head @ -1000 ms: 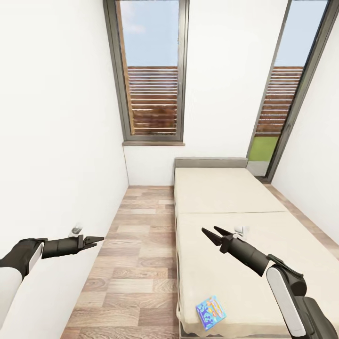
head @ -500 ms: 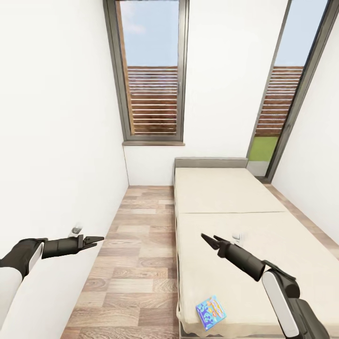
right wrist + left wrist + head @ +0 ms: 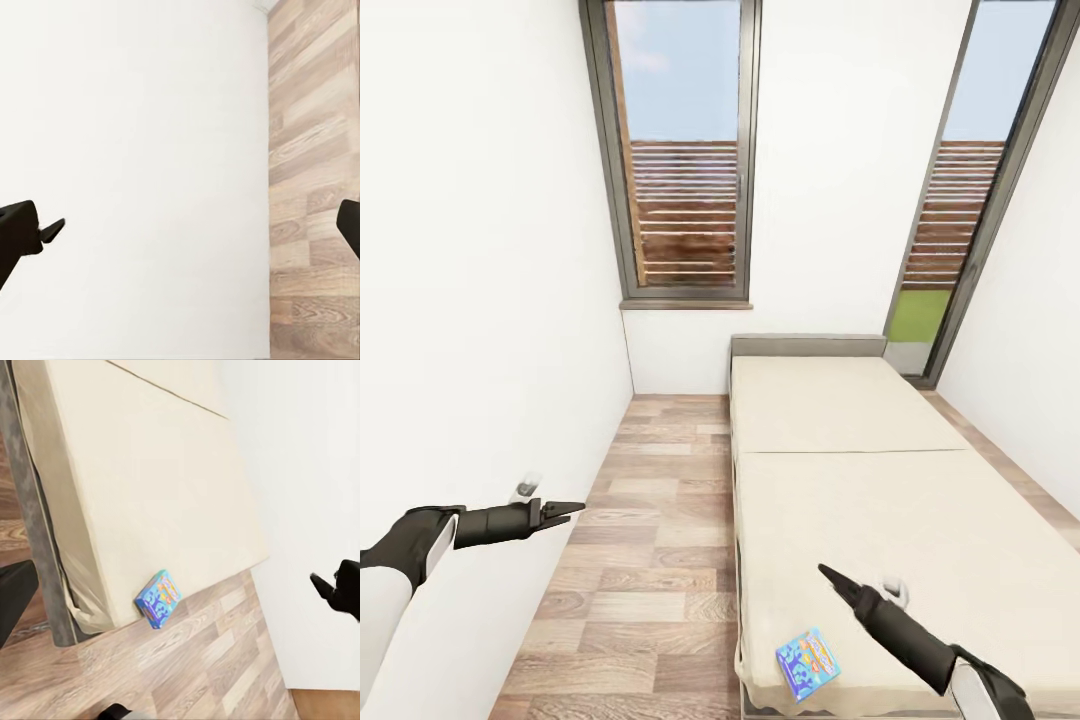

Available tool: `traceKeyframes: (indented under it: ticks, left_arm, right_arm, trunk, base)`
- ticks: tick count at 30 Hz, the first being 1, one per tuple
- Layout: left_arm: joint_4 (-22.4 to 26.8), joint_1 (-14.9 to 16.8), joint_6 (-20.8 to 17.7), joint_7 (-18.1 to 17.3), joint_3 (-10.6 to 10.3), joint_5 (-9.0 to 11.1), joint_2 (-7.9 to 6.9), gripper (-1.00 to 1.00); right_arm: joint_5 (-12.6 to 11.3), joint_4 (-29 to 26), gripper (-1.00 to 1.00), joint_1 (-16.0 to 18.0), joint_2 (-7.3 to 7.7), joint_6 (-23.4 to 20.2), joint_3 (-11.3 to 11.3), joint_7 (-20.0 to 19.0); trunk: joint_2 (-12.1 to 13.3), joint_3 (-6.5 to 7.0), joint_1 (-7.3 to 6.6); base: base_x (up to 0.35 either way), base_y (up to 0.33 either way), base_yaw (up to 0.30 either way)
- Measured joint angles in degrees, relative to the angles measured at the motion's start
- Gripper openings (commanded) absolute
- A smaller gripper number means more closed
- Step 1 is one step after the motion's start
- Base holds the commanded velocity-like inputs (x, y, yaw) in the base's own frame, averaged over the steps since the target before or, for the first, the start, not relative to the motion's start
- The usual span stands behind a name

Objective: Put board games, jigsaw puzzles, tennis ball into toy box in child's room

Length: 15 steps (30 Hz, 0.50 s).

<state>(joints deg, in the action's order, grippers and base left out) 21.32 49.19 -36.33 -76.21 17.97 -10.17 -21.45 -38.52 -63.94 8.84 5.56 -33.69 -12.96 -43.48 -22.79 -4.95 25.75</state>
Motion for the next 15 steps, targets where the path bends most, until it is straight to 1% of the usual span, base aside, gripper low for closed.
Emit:
traceKeyframes:
  ticks: [2, 3, 4, 6, 7, 8, 11, 13, 15]
  left_arm:
    - [0.0, 0.0, 0.0, -0.1, 0.0, 0.0, -0.02, 1.0]
    - [0.0, 0.0, 0.0, -0.1, 0.0, 0.0, -0.03, 1.0]
    - [0.0, 0.0, -0.1, -0.1, 0.0, 0.0, -0.03, 1.0]
    - [0.0, 0.0, -0.1, -0.1, -0.1, 0.1, -0.04, 1.0]
    - [0.0, 0.0, -0.1, -0.1, -0.1, 0.1, -0.04, 1.0]
    - [0.0, 0.0, -0.2, -0.1, -0.1, 0.1, -0.04, 1.0]
    - [0.0, 0.0, -0.2, -0.1, 0.0, 0.1, -0.04, 1.0]
    - [0.0, 0.0, -0.3, -0.2, 0.1, 0.1, -0.04, 1.0]
    - [0.0, 0.0, -0.4, -0.2, 0.2, 0.2, 0.0, 1.0]
  right_arm:
    - [-0.6, 4.7, 1.0, -0.4, 1.12, 0.2, -2.6, -4.7]
    - [-0.7, 5.9, 1.0, -0.4, 1.42, 0.3, -3.0, -5.7]
    - [-0.8, 8.2, 1.0, -0.5, 2.07, 0.4, -3.6, -7.5]
    - [-0.9, 12.5, 1.0, -0.6, 3.7, 0.5, -4.2, -10.1]
    - [-0.9, 14.3, 1.0, -0.6, 4.49, 0.6, -4.4, -11.0]
    - [-1.0, 15.9, 1.0, -0.6, 5.11, 0.6, -4.5, -11.6]
    - [-1.0, 19.2, 1.0, -0.6, 5.75, 0.9, -4.6, -12.0]
    - [-1.0, 23.7, 1.0, -0.6, 5.99, 2.3, -4.7, -11.9]
    - [-1.0, 29.4, 1.0, -0.6, 6.14, 4.4, -4.7, -11.7]
  trunk:
    - [0.0, 0.0, 0.0]
    - [0.0, 0.0, 0.0]
    - [0.0, 0.0, 0.0]
    - [0.0, 0.0, 0.0]
    - [-0.4, -0.18, 0.22]
    - [-0.8, -0.35, 0.44]
    - [-2.0, -0.9, 1.1]
    - [-2.8, -1.26, 1.54]
    - [-3.6, -1.63, 1.98]
  base:
    - [0.0, 0.0, 0.0]
    - [0.0, 0.0, 0.0]
    - [0.0, 0.0, 0.0]
    - [0.0, 0.0, 0.0]
    - [0.0, 0.0, 0.0]
    - [0.0, 0.0, 0.0]
    - [0.0, 0.0, 0.0]
    - [0.0, 0.0, 0.0]
    - [0.0, 0.0, 0.0]
